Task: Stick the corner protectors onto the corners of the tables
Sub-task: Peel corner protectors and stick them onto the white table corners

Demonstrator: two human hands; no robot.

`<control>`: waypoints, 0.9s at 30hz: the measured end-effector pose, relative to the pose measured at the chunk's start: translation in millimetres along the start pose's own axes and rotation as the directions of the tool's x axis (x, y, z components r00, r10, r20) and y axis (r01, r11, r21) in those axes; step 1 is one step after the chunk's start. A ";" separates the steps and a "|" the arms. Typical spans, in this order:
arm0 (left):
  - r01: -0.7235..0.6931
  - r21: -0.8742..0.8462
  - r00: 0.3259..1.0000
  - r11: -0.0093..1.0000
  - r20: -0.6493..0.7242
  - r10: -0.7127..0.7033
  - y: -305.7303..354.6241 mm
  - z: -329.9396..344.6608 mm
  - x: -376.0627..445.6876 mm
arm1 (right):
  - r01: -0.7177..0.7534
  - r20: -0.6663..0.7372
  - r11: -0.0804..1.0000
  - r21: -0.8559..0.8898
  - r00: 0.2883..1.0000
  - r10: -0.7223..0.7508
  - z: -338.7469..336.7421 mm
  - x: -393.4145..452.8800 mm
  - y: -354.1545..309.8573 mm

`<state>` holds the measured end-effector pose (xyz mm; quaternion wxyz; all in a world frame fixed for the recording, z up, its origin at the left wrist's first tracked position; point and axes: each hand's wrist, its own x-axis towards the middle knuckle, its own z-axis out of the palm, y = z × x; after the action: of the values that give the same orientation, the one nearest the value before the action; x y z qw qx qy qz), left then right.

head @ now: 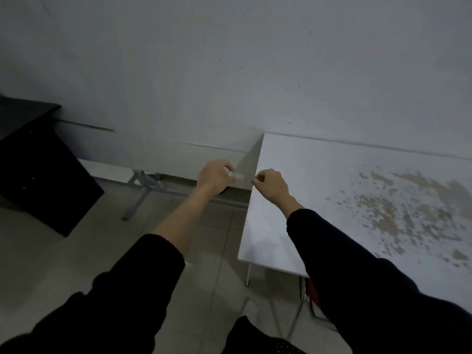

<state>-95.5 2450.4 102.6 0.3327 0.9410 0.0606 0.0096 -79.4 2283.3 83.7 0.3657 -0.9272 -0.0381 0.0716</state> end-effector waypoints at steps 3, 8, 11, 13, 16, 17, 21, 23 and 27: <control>-0.007 -0.028 1.000 1.000 0.029 0.007 -5.1 7.7 41.5 | -0.011 -0.029 1.000 -0.024 1.000 0.011 3.9 37.8 4.3; -0.027 -0.031 0.997 0.999 0.069 0.029 -3.9 13.7 121.9 | -0.039 -0.053 0.999 -0.032 0.998 0.037 -1.7 111.9 3.6; -0.021 -0.075 0.998 0.997 0.059 0.026 -0.2 19.1 178.0 | -0.061 -0.066 0.997 -0.036 0.996 0.059 -8.4 163.1 6.1; -0.006 -0.109 0.998 0.994 0.066 0.013 -1.0 27.0 202.4 | -0.084 -0.079 0.996 -0.038 0.994 0.080 -8.0 184.2 12.1; 0.048 -0.174 0.994 0.984 0.109 -0.029 -5.6 47.4 240.6 | -0.121 -0.040 0.988 -0.099 0.992 0.117 1.1 212.7 30.8; 0.061 -0.188 0.992 0.980 0.119 -0.039 -6.5 53.2 254.6 | -0.122 -0.018 0.984 -0.133 0.992 0.121 3.2 222.0 37.5; 0.115 -0.262 0.983 0.958 0.171 -0.071 -7.4 75.7 314.9 | 0.008 0.108 0.920 -0.392 0.993 0.038 13.9 262.8 59.6; 0.129 -0.280 0.976 0.951 0.208 -0.072 -6.5 84.9 342.4 | 0.110 0.187 0.875 -0.472 0.982 -0.023 22.7 278.0 67.0; 0.142 -0.286 0.955 0.948 0.291 -0.055 -5.9 101.7 396.1 | 0.379 0.349 0.754 -0.536 0.913 -0.211 46.6 311.2 77.7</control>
<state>302.8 2439.1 10.9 0.4787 0.8662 0.0583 -0.1307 221.7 2296.2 -35.7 0.0558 -0.9579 -0.2545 0.1209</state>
